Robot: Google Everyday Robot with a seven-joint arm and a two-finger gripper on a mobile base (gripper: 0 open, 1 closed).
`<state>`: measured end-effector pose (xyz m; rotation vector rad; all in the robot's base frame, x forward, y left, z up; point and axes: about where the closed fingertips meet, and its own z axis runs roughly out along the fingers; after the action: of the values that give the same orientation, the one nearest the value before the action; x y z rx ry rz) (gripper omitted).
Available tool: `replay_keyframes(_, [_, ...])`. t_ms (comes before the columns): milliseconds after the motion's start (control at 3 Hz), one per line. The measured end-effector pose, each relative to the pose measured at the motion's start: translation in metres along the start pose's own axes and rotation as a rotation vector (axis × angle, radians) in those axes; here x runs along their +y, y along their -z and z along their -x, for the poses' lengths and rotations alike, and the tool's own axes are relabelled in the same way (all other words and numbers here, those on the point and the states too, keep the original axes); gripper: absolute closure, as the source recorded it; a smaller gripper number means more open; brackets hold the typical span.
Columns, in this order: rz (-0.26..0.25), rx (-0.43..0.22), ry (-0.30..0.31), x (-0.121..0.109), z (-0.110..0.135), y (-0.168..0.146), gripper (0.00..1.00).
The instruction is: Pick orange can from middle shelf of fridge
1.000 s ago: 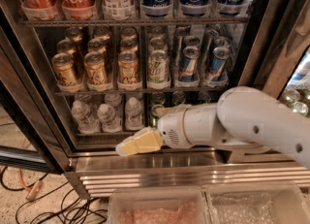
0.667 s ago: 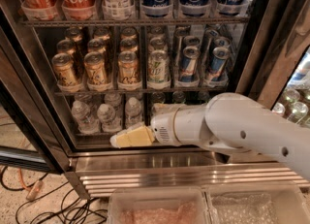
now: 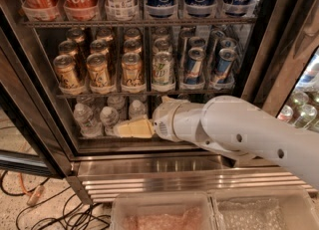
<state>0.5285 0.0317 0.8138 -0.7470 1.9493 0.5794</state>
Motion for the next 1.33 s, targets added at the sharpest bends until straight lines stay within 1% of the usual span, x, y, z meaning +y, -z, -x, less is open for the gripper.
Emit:
replay_keyframes(333, [-0.012,-0.028,-0.004,-0.001,0.002,-0.009,0.00])
replay_keyframes(667, [-0.054,-0.078,-0.034,-0.004,0.000,-0.029,0.00])
replay_keyframes(1000, [-0.123,-0.142,-0.030,-0.007,0.007,-0.050,0.00])
replay_keyframes(1333, [-0.195,-0.212,-0.014,-0.011,0.027,-0.060,0.00])
